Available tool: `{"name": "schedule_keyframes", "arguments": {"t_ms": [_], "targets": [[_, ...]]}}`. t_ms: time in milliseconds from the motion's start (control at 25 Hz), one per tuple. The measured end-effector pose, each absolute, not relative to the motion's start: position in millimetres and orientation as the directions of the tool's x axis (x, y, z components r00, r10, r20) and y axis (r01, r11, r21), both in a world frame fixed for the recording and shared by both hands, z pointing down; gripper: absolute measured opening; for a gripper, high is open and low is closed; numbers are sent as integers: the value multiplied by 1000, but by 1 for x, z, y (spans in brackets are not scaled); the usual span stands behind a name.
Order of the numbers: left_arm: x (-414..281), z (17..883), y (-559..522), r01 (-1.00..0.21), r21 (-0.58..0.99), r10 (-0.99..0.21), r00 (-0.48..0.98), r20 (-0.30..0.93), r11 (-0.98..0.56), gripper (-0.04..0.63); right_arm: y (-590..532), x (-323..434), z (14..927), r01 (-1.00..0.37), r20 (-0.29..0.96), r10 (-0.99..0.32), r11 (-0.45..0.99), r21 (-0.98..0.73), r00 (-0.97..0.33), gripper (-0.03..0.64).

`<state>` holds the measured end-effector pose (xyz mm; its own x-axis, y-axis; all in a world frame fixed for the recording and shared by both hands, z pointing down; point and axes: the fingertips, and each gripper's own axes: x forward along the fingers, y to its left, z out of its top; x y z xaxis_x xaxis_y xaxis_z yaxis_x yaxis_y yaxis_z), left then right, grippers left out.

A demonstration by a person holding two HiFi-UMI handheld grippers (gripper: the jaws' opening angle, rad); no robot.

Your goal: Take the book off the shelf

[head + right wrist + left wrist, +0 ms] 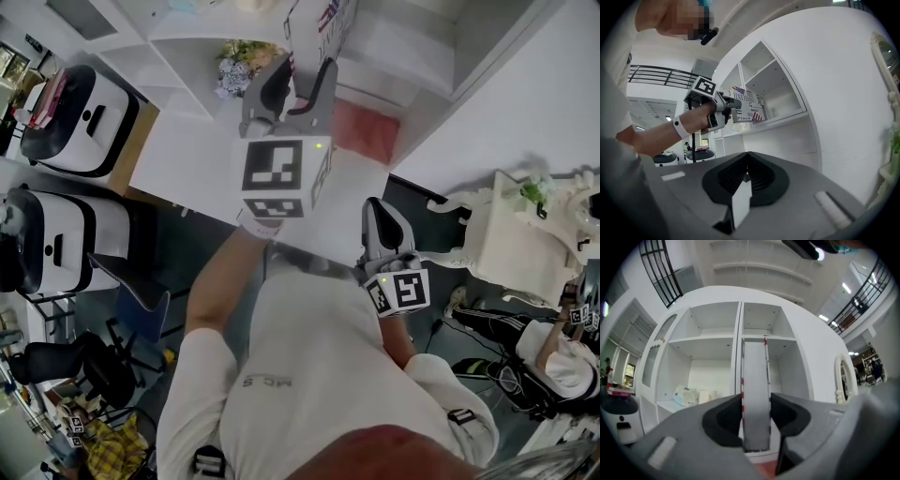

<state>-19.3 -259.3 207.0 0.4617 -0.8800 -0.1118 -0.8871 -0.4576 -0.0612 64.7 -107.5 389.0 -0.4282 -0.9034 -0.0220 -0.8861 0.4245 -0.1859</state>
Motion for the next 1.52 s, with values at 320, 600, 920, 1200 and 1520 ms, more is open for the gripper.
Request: {"name": "schedule_keyframes", "arguments": {"t_ms": [320, 600, 920, 1200, 1520], "targets": [[-29, 208, -214, -890, -63, -881, 457, -127, -452, 167, -104, 58, 389, -874, -30, -893, 446, -193, -449, -2], [-43, 218, -176, -902, -28, -891, 429, -148, -430, 169, -101, 56, 391, -868, -36, -887, 457, -195, -460, -2], [-84, 238, -161, -915, -4, -904, 400, -148, -404, 169, -116, 25, 393, -854, -16, -872, 483, -195, -489, -2], [-102, 259, -143, -929, 15, -925, 368, -95, -371, 169, -118, 20, 396, -843, -11, -861, 501, -196, -509, -2], [-108, 308, -148, -953, 27, -953, 302, 6, -301, 169, -122, 25, 400, -834, -16, -852, 515, -198, -523, -2]]}}
